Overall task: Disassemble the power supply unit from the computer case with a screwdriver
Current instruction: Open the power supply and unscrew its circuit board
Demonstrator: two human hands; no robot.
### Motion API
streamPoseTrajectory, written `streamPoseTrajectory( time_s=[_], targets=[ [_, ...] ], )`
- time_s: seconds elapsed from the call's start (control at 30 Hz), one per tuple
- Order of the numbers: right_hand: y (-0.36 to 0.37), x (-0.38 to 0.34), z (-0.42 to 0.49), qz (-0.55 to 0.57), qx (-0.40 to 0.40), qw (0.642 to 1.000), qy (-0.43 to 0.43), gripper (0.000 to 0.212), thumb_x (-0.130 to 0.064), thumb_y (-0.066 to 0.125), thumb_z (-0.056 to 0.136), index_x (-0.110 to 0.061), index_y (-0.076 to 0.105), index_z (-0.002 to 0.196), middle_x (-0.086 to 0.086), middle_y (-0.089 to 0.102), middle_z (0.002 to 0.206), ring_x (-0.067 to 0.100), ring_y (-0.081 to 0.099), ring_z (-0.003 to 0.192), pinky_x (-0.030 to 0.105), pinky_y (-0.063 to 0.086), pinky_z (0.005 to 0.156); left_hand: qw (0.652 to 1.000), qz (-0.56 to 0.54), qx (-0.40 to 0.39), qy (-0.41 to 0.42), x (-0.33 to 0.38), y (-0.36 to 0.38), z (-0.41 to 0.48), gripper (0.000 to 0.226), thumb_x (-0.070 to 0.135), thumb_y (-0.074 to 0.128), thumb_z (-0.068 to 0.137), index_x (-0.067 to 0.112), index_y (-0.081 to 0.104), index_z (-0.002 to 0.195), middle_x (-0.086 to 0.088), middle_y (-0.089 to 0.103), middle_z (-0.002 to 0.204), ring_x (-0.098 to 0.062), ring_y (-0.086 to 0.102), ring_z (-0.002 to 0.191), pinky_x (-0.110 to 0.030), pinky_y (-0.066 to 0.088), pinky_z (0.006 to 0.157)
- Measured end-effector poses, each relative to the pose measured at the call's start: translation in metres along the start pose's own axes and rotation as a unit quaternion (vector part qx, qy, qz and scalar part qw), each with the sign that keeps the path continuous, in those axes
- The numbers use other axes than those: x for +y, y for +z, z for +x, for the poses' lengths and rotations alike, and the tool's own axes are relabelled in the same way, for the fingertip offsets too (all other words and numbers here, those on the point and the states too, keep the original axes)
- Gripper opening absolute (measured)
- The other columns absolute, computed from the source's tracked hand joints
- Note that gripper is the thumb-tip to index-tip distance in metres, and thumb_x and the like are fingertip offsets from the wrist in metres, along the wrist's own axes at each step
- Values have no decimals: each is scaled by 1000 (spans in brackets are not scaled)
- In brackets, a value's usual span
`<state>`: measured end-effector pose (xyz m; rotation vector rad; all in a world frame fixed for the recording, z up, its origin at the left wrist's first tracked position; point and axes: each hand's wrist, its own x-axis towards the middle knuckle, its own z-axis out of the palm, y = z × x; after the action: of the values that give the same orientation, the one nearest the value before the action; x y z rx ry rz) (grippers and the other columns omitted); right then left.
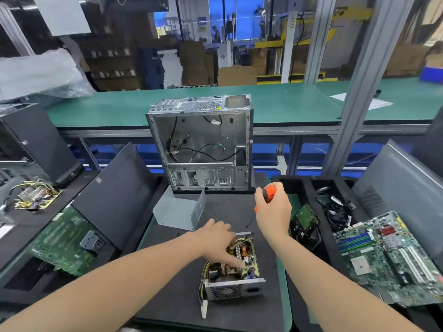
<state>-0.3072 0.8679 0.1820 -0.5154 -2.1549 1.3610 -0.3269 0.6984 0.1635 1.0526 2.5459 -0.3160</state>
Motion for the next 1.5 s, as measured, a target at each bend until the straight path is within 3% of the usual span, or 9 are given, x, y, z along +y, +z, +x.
streamPoseTrajectory(
  time_s=[0.1,0.2,0.3,0.6,0.77,0.93,1.2,1.37,1.5],
  targets=[
    [-1,5,1,-37,5,999,-12,22,-37,57,101,-23,46,87,3,54,80,23,55,73,47,54,68,994,-88,71,1,6,-6,18,47,54,55,102,15,66,127,-7,56,119,-30,59,112,-43,45,100],
    [-3,12,1,-75,-4,997,-23,22,-37,56,101,-24,45,87,3,52,79,21,53,70,42,50,63,991,-100,88,12,16,0,31,33,34,57,103,19,71,129,-6,48,111,-32,56,111,-44,48,97],
    [-6,17,0,-105,-10,994,-21,23,-37,56,100,-22,44,86,1,52,79,21,53,70,40,48,61,990,-53,127,19,19,13,39,33,37,57,103,20,69,128,-8,46,115,-33,51,110,-45,47,92],
    [-8,20,-18,-100,-34,994,-8,25,-34,59,96,-20,44,83,1,52,74,25,54,69,46,52,66,978,-175,108,42,7,17,42,14,38,72,95,23,73,96,0,44,113,-21,44,108,-39,47,91],
    [-9,19,-22,-96,-31,994,-29,24,-34,60,97,-23,44,84,0,50,75,23,52,71,45,51,66,971,-198,127,49,1,16,44,24,42,62,102,20,69,96,-2,39,106,-19,45,101,-37,45,89],
    [-9,24,-24,-99,-33,994,-35,22,-34,62,96,-24,46,86,-2,53,76,21,54,71,45,51,69,989,-29,141,44,10,34,49,35,42,46,109,38,61,140,-5,37,121,-30,40,110,-41,43,84],
    [-13,31,-28,-99,-45,993,-47,19,-34,62,97,-25,48,88,-4,54,78,20,54,75,45,52,74,987,54,114,95,6,32,45,30,25,48,110,37,66,131,-3,39,121,-27,38,105,-39,42,77],
    [-19,38,-29,-74,-59,995,-32,20,-36,62,96,-26,48,86,-1,53,73,24,59,71,46,54,71,977,79,130,147,-2,35,36,34,34,44,109,45,65,133,0,47,115,-25,42,105,-40,40,82],
    [-19,42,-32,-67,-74,995,-27,20,-40,61,95,-28,47,86,-1,54,72,26,63,73,46,54,73,982,-21,96,159,-3,34,26,34,31,53,105,41,69,134,0,49,112,-21,53,99,-40,45,88]
  ],
)
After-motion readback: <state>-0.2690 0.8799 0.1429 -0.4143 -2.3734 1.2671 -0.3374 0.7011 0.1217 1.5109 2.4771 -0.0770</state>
